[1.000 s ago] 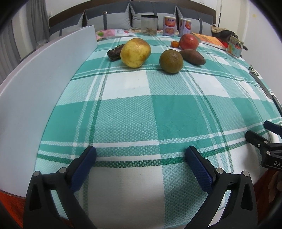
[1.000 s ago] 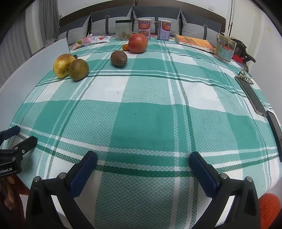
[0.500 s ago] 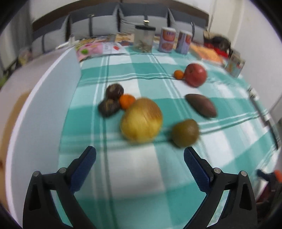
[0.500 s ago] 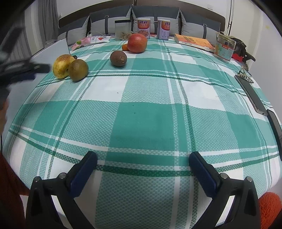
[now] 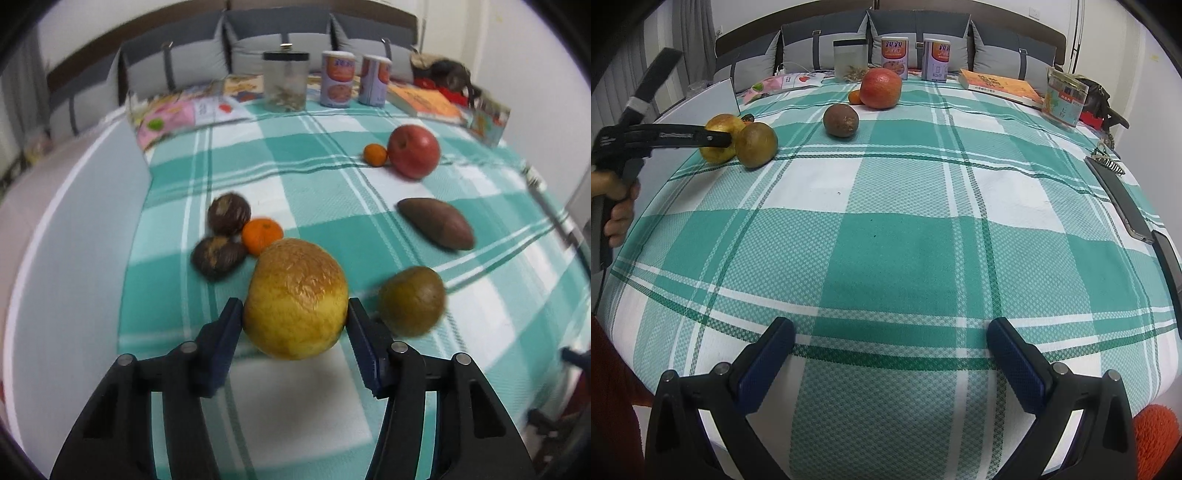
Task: Organize fruits
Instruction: 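Grasp the yellow pear with the left tool while the right tool grasps the second sweet potato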
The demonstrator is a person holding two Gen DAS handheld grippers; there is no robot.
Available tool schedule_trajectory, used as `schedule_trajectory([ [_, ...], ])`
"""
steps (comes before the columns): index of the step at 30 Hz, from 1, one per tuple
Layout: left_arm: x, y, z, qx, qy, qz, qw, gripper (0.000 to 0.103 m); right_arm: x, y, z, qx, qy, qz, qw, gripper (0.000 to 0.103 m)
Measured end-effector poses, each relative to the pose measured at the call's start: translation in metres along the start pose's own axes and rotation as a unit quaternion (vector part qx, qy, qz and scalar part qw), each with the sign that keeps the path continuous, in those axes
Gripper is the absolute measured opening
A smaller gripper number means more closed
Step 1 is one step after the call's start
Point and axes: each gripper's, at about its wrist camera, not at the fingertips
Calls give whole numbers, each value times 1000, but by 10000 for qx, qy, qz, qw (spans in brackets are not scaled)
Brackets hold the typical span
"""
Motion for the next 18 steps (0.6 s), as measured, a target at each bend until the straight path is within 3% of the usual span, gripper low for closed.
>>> schedule_trajectory([
  [3,-19,-24,9,-665,-647,-6,9957,57,0,0,0,-1,3,1,10000,103],
  [5,-38,-35,20,-1295,-1256,118,9835,57,0,0,0,-4,5,-3,10000,103],
  [7,-56,-36,27,-1642,-1646,255,9723,57,0,0,0,-13,15,-9,10000,103],
  [9,-69,-39,39,-1888,-2012,152,9611,57,0,0,0,-24,29,-13,10000,103],
  [13,-78,-49,64,-1436,-2528,-83,9568,69,0,0,0,-30,34,-10,10000,103],
  [18,-74,-58,54,-931,-2206,-59,9709,77,0,0,0,-30,39,-12,10000,103],
])
Point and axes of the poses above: each gripper's, at about its wrist camera, not at the fingertips, and y roughly the way its jaws point, z to its left, x to its top, and after that the axes turned 7 degrees about -x, right-handed
